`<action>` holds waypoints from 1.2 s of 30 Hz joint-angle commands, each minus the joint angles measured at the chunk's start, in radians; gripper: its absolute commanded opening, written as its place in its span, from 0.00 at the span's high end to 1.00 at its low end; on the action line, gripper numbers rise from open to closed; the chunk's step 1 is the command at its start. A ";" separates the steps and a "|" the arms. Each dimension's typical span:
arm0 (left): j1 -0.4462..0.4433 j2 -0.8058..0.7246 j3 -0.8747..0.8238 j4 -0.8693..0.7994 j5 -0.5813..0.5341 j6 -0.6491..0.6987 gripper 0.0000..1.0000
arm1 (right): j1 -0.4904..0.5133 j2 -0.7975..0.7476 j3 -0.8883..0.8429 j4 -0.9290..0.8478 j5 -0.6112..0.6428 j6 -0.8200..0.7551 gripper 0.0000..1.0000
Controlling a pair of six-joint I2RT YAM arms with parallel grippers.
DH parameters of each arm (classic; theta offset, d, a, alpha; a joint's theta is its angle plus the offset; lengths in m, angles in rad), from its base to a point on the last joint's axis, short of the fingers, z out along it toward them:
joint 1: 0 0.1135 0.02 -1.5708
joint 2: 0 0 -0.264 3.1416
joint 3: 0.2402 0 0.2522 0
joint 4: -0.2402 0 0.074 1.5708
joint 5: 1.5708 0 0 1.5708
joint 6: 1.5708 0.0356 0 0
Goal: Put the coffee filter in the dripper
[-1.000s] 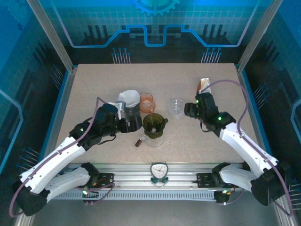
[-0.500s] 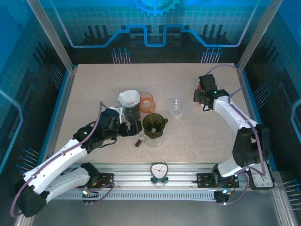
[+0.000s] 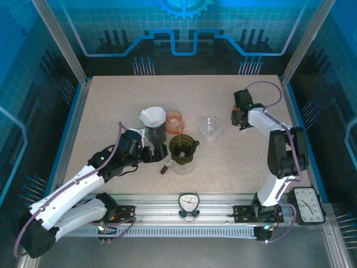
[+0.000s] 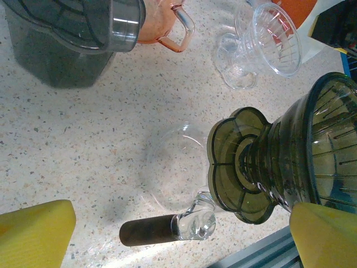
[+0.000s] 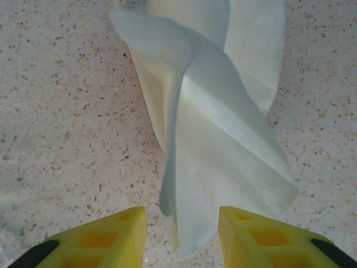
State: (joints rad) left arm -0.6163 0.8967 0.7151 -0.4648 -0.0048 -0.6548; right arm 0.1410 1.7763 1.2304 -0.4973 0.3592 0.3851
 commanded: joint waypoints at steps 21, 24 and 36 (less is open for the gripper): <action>0.023 0.026 -0.001 0.009 -0.010 0.001 0.01 | -0.015 0.002 0.016 0.008 -0.007 -0.026 1.00; 0.025 0.025 0.001 0.008 -0.006 -0.001 0.01 | -0.015 -0.025 -0.001 0.005 -0.011 -0.022 1.00; 0.026 0.009 0.000 0.006 -0.007 -0.018 0.01 | 0.012 -0.232 -0.136 -0.050 -0.045 0.019 1.00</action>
State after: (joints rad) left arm -0.5972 0.9211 0.7151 -0.4652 -0.0044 -0.6556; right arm 0.1421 1.6073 1.1355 -0.4984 0.3393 0.3767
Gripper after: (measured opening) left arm 0.988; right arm 0.065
